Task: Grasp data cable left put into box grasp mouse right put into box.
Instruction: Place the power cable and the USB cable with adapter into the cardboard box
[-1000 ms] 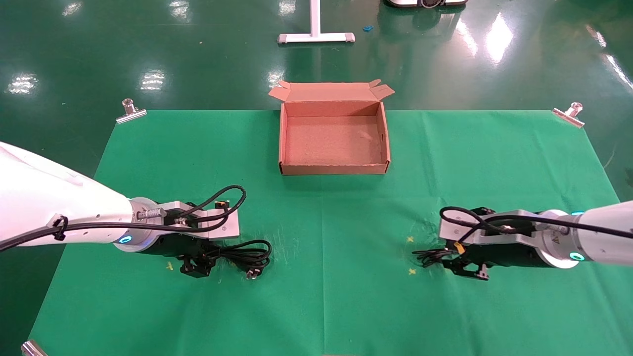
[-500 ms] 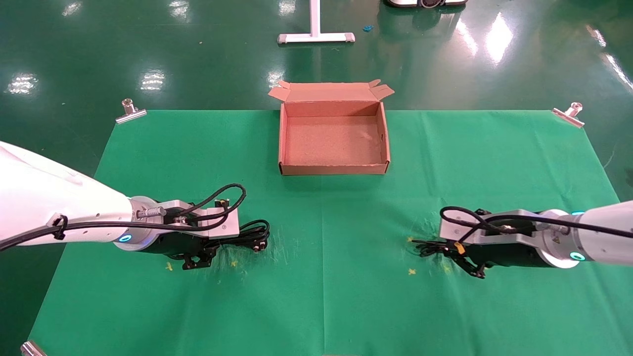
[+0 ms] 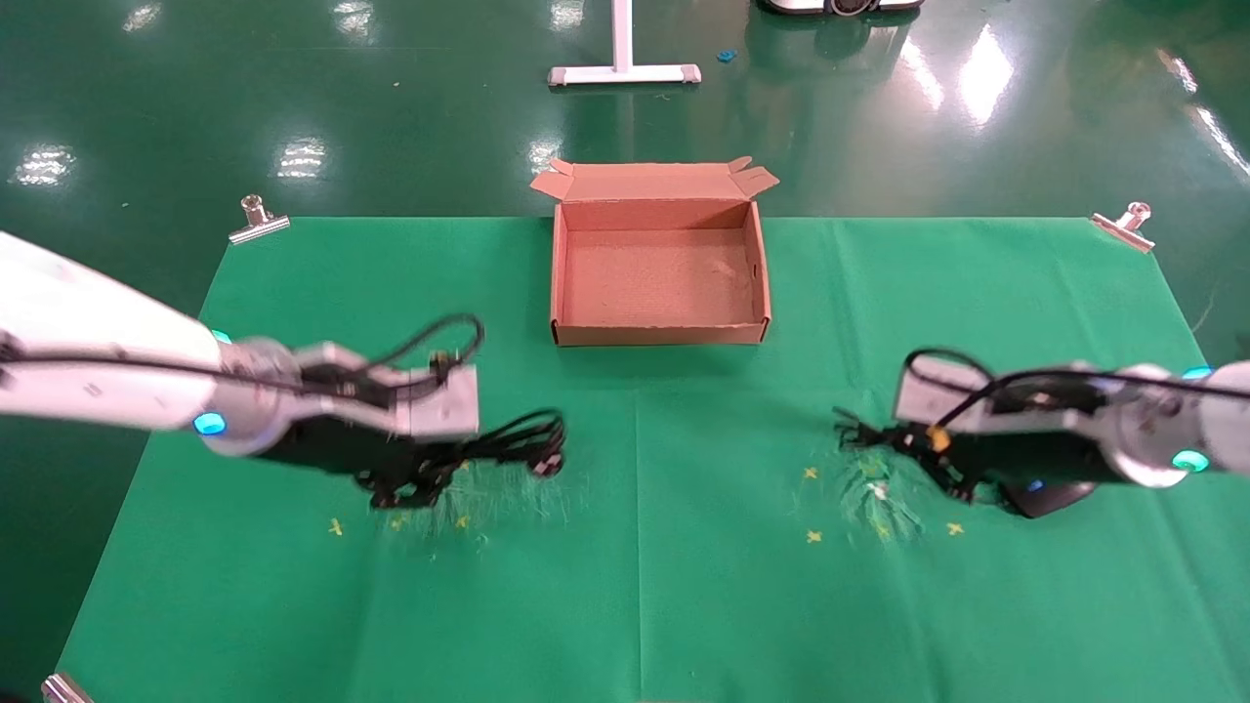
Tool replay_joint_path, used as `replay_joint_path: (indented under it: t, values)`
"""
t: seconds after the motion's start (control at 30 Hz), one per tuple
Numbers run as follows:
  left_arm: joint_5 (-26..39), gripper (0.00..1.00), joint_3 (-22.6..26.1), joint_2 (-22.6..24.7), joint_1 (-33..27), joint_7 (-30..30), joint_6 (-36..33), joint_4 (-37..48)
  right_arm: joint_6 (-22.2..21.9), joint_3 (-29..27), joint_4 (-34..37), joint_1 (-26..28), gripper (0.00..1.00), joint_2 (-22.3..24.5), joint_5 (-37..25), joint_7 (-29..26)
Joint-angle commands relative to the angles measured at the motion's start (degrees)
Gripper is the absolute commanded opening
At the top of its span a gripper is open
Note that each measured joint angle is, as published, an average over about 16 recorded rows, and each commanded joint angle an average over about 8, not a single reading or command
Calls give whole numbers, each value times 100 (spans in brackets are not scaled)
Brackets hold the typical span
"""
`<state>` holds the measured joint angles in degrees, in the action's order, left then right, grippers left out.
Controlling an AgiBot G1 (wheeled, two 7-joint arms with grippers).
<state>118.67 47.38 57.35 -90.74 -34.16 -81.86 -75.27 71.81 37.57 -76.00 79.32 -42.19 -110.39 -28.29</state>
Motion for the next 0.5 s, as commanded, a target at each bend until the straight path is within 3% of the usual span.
replay_joint_path:
  t: [0.03, 0.2, 0.5]
  values:
    - [-266, 0, -147, -71, -138, 77, -25, -24, -7, -62, -2, 87, 0, 51, 39, 9]
    - [15, 0, -188, 490, -296, 480, 856, 586, -13, -246, -34, 342, 0, 233, 127, 0]
    - [18, 0, 56, 1972, -510, 1838, 2736, 2610, 167, -537, -111, 596, 0, 793, 414, 53]
